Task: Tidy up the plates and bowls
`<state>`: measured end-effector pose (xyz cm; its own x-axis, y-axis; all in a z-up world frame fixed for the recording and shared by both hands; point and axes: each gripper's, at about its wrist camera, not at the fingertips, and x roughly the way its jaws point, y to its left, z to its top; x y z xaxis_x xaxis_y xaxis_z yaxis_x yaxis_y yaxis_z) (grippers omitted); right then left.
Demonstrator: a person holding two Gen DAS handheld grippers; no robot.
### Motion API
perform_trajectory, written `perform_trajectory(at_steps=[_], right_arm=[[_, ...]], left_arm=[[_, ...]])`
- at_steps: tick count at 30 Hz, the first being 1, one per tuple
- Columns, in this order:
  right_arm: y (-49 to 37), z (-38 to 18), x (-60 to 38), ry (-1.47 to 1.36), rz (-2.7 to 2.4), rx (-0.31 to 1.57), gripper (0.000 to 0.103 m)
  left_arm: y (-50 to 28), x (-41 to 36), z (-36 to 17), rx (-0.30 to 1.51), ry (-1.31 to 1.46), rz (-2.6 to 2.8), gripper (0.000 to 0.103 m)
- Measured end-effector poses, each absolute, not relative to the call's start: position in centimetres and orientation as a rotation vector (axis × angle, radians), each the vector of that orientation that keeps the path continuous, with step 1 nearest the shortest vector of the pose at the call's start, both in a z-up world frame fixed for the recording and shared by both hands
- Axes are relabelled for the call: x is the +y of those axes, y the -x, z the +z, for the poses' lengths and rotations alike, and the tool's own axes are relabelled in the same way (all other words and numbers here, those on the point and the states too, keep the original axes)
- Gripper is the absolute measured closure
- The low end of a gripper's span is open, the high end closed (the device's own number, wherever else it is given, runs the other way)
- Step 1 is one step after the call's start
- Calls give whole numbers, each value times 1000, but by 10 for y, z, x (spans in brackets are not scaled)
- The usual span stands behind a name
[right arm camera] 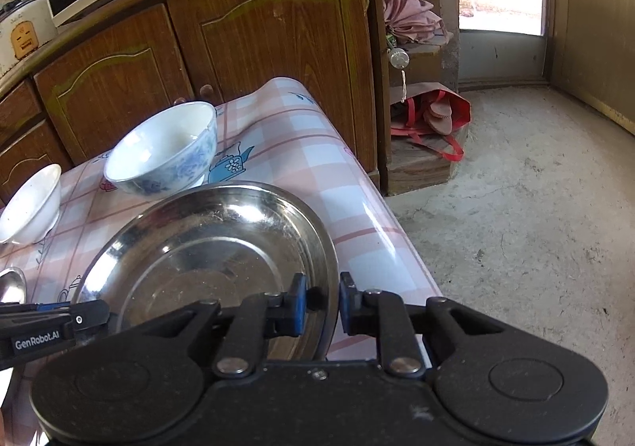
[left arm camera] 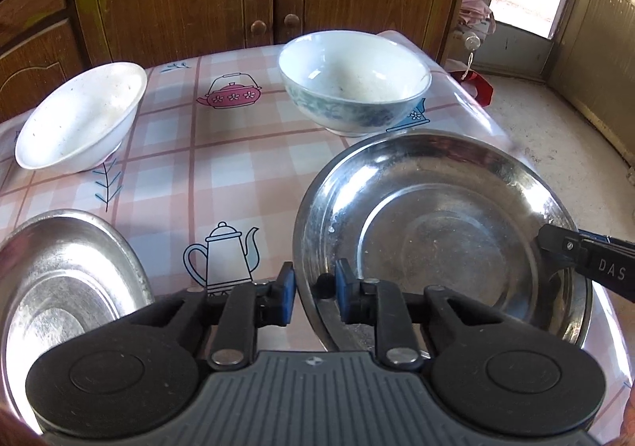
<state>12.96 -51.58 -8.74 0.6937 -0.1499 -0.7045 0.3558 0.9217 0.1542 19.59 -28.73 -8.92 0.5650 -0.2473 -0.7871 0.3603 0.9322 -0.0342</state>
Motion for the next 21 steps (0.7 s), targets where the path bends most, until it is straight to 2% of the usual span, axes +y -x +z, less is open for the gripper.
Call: perform_trajectory(at_steps=[8, 21], right_arm=[[-110, -58, -500, -257, -286, 709, 80], [-32, 3, -453, -207, -285, 598, 80]], left_arm=[[-173, -273, -59, 864, -116, -348, 82], [-101, -238, -7, 766, -106, -347, 82]])
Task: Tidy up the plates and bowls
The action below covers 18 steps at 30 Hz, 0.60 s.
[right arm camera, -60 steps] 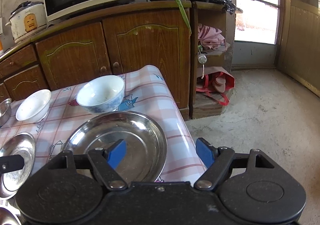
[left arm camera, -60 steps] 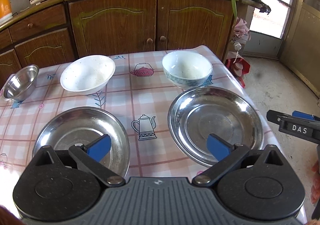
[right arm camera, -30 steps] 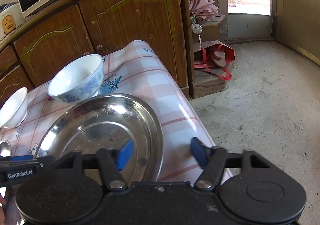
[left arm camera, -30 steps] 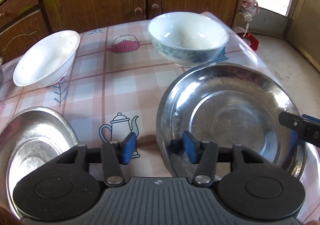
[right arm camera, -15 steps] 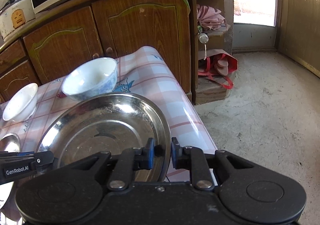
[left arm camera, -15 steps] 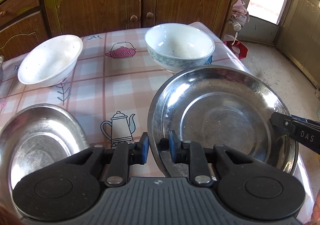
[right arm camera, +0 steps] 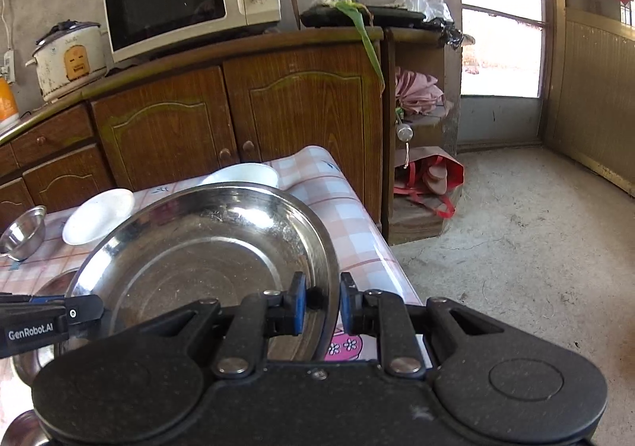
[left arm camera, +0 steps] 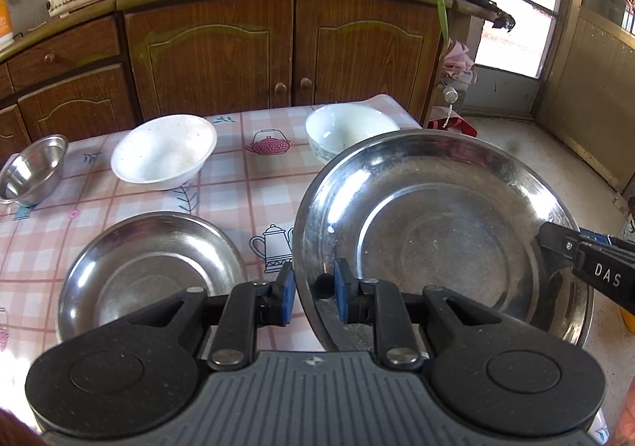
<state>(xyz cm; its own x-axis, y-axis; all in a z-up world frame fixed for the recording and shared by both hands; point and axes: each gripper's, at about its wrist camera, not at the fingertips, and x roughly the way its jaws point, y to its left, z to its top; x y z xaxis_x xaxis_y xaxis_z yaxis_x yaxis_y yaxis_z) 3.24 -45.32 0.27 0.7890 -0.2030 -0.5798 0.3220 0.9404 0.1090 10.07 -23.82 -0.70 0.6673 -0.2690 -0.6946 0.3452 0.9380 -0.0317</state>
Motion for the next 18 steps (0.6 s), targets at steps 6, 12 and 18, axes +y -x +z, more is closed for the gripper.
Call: perform_trajectory(at_steps=[6, 12, 18], right_arm=[[6, 19, -439, -227, -273, 581, 80], [35, 35, -423, -215, -265, 563, 80], [58, 44, -410, -229, -235, 558, 80]], left_arm=[[-68, -225, 11, 728, -121, -347, 82], [-39, -212, 21, 703, -126, -352, 82], [-13, -199, 30, 667, -147, -334, 82]])
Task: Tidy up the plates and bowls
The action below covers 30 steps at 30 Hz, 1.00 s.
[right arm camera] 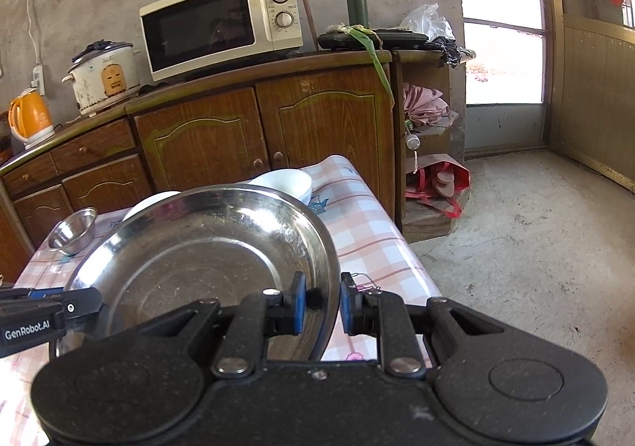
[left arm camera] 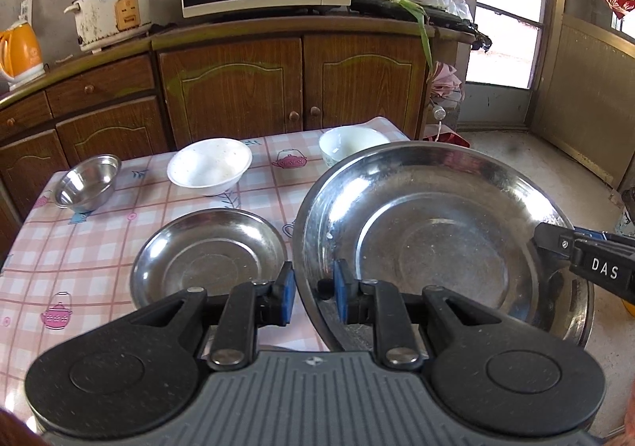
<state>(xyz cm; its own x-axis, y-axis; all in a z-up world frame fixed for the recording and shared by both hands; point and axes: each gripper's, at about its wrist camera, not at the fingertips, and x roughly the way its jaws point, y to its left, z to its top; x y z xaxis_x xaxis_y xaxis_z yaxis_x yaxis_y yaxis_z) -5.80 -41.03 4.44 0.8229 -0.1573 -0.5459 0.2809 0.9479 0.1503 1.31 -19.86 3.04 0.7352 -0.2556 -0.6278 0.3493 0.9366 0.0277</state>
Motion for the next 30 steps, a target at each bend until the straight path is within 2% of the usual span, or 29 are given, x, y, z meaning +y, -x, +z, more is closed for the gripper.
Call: perform_trajectory(at_steps=[30], right_arm=[[84, 50, -320, -177, -115, 594, 80]], left_arm=[[33, -117, 30, 624, -100, -250, 82]])
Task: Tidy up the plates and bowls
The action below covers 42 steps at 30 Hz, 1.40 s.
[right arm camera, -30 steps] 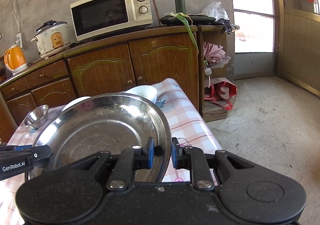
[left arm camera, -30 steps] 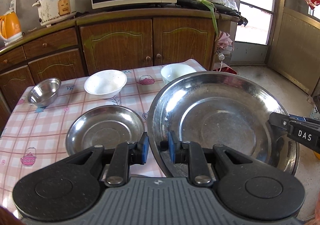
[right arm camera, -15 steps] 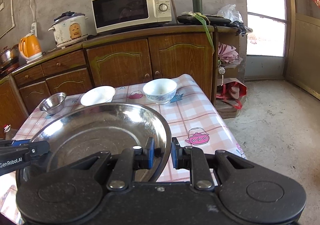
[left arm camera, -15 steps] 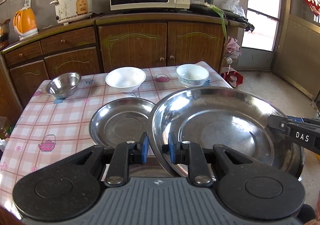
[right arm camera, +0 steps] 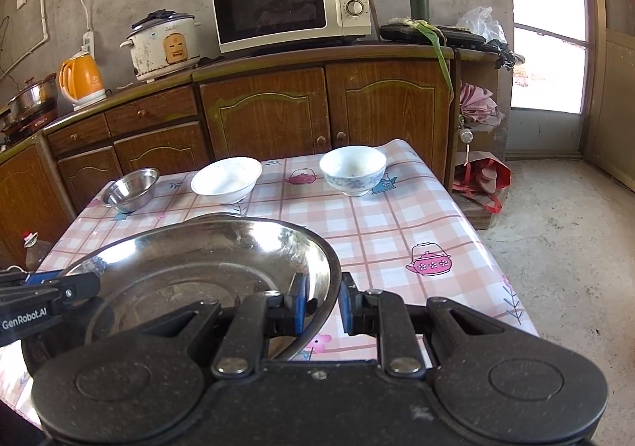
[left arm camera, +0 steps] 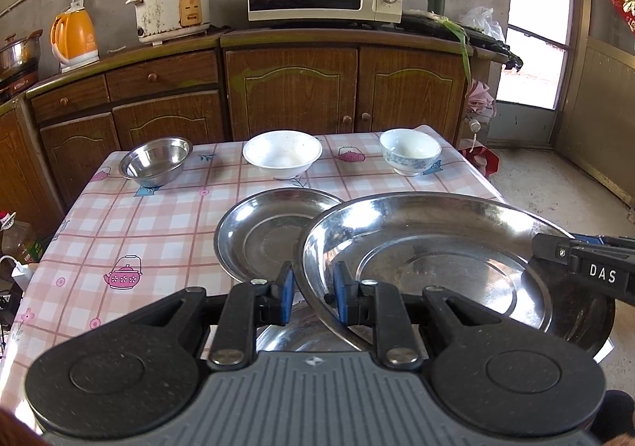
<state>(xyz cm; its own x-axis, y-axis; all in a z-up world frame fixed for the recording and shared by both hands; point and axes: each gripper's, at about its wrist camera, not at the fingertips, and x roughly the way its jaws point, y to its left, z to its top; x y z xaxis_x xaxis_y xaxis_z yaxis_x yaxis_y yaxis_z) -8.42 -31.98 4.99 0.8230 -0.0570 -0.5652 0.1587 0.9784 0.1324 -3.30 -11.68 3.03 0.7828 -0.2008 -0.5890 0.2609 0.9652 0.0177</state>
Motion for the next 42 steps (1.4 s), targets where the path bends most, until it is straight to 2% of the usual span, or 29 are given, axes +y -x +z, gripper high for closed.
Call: perform_trajectory(at_steps=[25, 42], right_arm=[[86, 46, -281, -177, -26, 584, 80], [99, 34, -259, -155, 4, 575, 79]], left_arm=[[45, -80, 20, 612, -107, -171, 81], [62, -72, 19, 511, -141, -77, 81]])
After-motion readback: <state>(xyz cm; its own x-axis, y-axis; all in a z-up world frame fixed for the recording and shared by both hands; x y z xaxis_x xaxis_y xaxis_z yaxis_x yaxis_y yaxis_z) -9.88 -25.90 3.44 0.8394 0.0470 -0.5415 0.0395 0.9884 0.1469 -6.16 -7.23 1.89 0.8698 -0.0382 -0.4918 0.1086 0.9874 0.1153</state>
